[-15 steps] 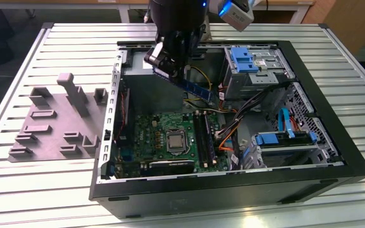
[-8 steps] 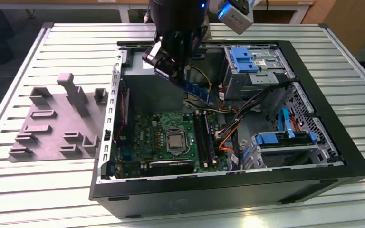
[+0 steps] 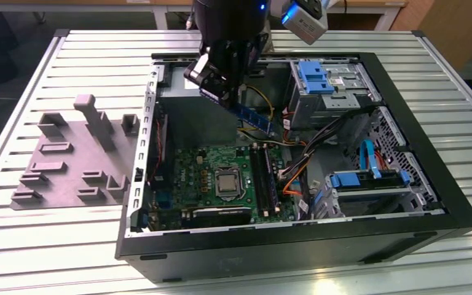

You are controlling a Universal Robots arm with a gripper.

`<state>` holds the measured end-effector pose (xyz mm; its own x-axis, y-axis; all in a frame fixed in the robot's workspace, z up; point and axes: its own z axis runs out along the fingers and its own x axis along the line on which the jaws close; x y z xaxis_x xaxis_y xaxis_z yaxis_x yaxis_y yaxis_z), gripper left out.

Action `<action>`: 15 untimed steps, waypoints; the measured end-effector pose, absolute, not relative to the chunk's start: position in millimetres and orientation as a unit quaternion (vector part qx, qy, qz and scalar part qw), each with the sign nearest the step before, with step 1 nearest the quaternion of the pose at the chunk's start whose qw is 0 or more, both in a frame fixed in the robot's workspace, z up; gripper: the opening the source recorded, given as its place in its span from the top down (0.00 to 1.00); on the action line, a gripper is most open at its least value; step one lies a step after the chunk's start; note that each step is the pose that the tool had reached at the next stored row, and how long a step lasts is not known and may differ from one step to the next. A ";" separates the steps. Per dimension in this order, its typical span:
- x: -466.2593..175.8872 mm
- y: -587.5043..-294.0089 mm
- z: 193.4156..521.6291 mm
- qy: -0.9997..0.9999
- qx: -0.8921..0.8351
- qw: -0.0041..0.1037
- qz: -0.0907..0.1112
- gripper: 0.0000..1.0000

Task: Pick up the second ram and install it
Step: 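Insert the second ram into the second slot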

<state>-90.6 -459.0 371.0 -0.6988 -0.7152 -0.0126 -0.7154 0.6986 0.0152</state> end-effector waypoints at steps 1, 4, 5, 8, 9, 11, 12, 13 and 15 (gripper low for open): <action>-90.6 -459.0 371.0 0.922 -0.388 0.003 0.009 0.86; -90.6 -459.0 371.0 0.922 -0.388 0.003 0.009 0.86; -90.6 -459.0 371.0 0.922 -0.388 0.003 0.009 0.86; -90.5 -459.0 370.8 0.927 -0.376 0.003 0.009 0.86; -90.6 -459.0 370.6 0.930 -0.367 0.003 0.009 0.86; -90.6 -459.0 370.3 0.937 -0.350 0.003 0.009 0.86; -90.6 -459.0 370.1 0.940 -0.341 0.003 0.009 0.86; -90.6 -459.0 369.9 0.943 -0.333 0.003 0.009 0.86; -90.6 -459.0 369.6 0.949 -0.317 0.004 0.009 0.86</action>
<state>-90.6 -459.0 369.6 -0.7995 -0.6005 -0.0124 -0.6006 0.7994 0.0151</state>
